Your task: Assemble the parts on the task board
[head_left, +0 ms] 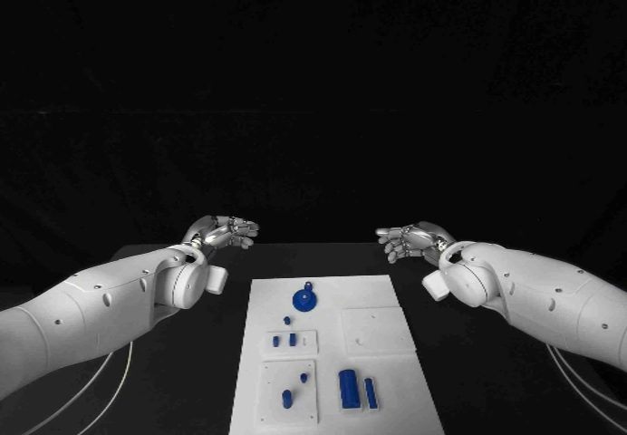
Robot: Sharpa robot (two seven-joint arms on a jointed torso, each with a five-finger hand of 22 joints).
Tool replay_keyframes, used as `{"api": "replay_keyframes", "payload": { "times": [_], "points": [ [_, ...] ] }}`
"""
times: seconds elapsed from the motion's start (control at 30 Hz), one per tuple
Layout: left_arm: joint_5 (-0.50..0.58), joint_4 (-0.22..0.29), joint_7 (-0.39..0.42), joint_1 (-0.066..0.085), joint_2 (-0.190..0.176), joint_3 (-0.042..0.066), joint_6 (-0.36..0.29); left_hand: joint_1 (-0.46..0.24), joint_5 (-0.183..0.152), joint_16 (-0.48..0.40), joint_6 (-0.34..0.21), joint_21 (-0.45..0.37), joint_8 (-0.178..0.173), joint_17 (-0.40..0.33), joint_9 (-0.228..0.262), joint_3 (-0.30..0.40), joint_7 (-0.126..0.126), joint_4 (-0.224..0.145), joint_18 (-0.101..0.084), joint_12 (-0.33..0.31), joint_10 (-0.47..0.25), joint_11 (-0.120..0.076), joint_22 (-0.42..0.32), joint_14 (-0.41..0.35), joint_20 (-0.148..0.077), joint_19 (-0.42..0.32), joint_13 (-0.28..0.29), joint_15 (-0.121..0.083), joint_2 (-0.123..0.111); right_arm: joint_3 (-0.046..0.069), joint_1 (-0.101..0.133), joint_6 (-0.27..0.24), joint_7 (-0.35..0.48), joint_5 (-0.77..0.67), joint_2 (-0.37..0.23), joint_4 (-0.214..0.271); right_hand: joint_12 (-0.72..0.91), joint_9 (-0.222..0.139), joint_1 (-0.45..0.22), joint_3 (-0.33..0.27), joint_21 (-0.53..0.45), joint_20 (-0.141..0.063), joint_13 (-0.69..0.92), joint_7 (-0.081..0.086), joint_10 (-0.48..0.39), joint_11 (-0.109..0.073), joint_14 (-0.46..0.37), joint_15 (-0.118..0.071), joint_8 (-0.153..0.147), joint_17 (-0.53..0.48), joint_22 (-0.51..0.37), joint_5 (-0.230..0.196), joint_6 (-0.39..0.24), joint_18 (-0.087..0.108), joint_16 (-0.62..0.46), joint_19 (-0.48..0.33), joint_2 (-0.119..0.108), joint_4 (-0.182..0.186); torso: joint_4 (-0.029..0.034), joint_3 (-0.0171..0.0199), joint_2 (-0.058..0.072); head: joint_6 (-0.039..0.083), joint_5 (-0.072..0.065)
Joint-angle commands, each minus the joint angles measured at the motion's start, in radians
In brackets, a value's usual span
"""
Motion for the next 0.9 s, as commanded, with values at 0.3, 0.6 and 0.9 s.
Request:
{"api": "replay_keyframes", "payload": {
  "times": [0.3, 0.6, 0.9],
  "points": [
    [0.093, -0.034, 0.043, -0.002, 0.054, 0.003, 0.016, -0.161, -0.018, -0.269, -0.148, -0.174, -0.067, -0.087, -0.025, -0.061, -0.01, 0.074, -0.043, -0.006, -0.243, 0.03, -0.05, -0.234, 0.098, -0.217, -0.1, 0.097, -0.026, 0.064, -0.074, 0.069, 0.161, 0.118, 0.064, -0.1, -0.334, -0.037, 0.07, -0.032, -0.134, 0.063, -0.46, -0.059, 0.083, 0.03, -0.091, 0.071, 0.013, -0.228, -0.066, 0.015, -0.023, -0.04, -0.219, -0.144, 0.042, -0.007, 0.0024, 0.0049, -0.007, 0.034, 0.011],
    [0.075, -0.037, 0.026, -0.01, 0.055, 0.003, 0.005, -1.08, -0.079, -0.78, -0.862, -0.627, -0.327, -0.277, -0.468, -0.535, -0.157, 0.247, -0.055, -0.069, -1.173, -0.125, -0.459, -0.89, 0.023, -0.695, -0.181, -0.078, 0.106, 0.068, -0.08, 0.036, 0.127, 0.1, 0.061, -0.09, -0.563, -0.6, -0.768, -0.436, -0.495, -0.112, -0.77, -0.203, -0.822, -0.128, -0.884, -0.088, -0.172, -0.705, -1.076, -0.058, -0.826, -0.196, -0.641, -0.707, 0.061, 0.28, 0.0029, 0.006, -0.011, 0.035, 0.01],
    [0.083, 0.113, 0.072, -0.06, 0.007, 0.03, -0.117, -1.08, -0.079, -0.78, -0.862, -0.627, -0.327, -0.277, -0.468, -0.535, -0.157, 0.247, -0.055, -0.069, -1.173, -0.125, -1.265, -0.89, 0.023, -0.695, -0.181, -0.078, 0.106, 0.057, -0.098, -0.106, 0.188, 0.17, 0.013, 0.06, -0.563, -0.6, -0.768, -0.436, -0.495, -0.112, -0.77, -0.203, -0.822, -0.128, -0.884, -0.088, -0.172, -0.705, -1.076, -0.058, -0.826, -0.196, -0.641, -0.707, 0.061, 0.28, 0.0089, 0.0097, -0.075, -0.029, 0.0]
  ]
}}
